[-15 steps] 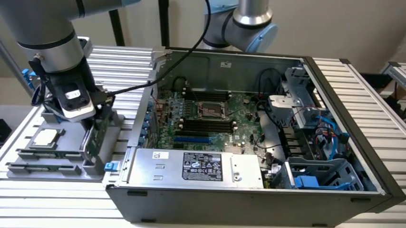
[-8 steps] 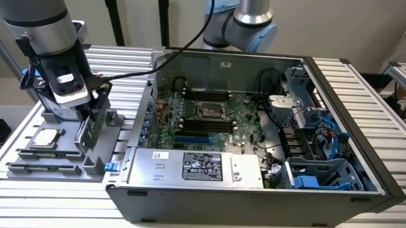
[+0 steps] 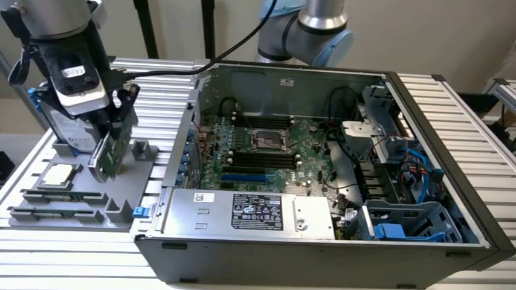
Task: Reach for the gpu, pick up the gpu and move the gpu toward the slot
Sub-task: 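Pick up the gpu and move the gpu toward the slot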
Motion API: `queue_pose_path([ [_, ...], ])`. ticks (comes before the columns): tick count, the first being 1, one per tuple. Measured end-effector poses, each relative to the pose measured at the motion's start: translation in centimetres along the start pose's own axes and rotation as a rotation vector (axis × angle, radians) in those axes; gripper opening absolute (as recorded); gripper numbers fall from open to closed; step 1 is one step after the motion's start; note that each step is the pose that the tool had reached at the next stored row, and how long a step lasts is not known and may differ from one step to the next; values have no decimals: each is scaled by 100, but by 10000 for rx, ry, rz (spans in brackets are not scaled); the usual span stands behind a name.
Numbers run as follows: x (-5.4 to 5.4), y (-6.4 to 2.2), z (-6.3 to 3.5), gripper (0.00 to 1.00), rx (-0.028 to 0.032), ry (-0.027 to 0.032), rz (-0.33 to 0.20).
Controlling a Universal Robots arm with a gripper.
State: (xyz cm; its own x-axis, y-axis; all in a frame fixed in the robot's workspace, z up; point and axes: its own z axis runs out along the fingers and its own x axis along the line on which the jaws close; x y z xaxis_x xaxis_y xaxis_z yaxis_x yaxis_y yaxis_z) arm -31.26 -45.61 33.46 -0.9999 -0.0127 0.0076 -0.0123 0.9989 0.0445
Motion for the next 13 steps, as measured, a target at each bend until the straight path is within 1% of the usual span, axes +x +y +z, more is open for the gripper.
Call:
queue_pose_path([
  [4, -52, 3, -181, 26, -2, 10, 0],
  [7, -118, 3, -318, 26, -8, 22, 0],
  [13, -320, 0, -593, 26, -39, 63, -4],
])
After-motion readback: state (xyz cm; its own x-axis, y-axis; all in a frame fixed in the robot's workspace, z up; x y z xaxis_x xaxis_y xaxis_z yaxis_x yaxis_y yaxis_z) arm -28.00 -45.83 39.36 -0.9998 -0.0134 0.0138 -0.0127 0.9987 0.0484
